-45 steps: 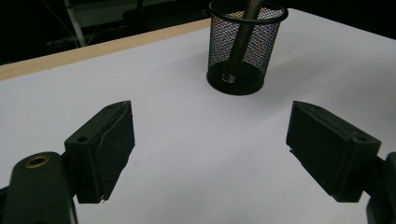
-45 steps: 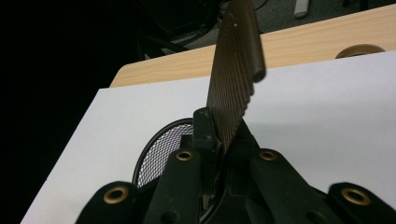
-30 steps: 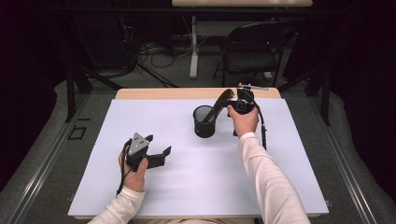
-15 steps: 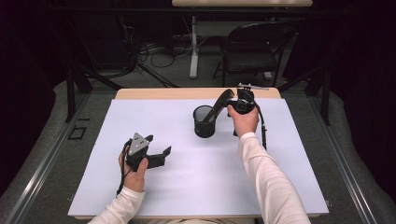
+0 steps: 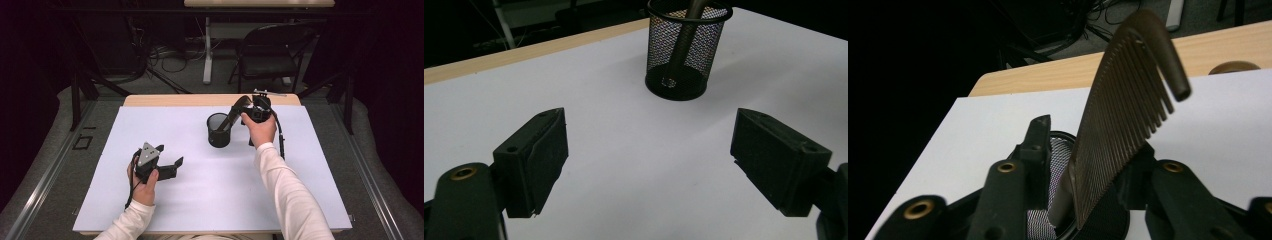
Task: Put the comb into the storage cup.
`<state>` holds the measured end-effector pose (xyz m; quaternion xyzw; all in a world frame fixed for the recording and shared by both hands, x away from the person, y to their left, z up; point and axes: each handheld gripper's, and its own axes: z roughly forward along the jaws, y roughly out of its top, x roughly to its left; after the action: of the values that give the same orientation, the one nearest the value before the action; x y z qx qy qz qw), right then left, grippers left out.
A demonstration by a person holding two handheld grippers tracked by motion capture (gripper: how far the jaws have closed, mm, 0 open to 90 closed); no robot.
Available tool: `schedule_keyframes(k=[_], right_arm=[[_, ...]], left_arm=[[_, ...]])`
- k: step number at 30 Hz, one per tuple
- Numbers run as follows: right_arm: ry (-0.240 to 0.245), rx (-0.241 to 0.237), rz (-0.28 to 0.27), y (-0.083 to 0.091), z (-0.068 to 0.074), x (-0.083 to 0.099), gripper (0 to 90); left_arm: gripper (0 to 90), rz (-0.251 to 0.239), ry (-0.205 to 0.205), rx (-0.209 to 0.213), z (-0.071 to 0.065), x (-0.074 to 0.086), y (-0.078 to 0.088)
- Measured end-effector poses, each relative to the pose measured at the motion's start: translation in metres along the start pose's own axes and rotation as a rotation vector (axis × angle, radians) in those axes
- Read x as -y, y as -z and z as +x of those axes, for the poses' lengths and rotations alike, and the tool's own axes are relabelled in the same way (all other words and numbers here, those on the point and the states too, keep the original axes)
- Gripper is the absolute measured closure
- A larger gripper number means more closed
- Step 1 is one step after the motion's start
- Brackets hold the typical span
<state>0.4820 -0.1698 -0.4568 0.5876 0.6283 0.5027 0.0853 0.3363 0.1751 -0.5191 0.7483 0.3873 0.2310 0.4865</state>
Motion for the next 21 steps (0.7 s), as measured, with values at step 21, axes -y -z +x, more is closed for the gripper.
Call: schedule_keyframes(k=[21], right_arm=[[0.118, 0.042, -0.023, 0.0007, 0.0046, 0.0014, 37.3]], left_arm=[[15.7, 0.003, -0.001, 0.001, -0.0005, 0.0001, -0.0004]])
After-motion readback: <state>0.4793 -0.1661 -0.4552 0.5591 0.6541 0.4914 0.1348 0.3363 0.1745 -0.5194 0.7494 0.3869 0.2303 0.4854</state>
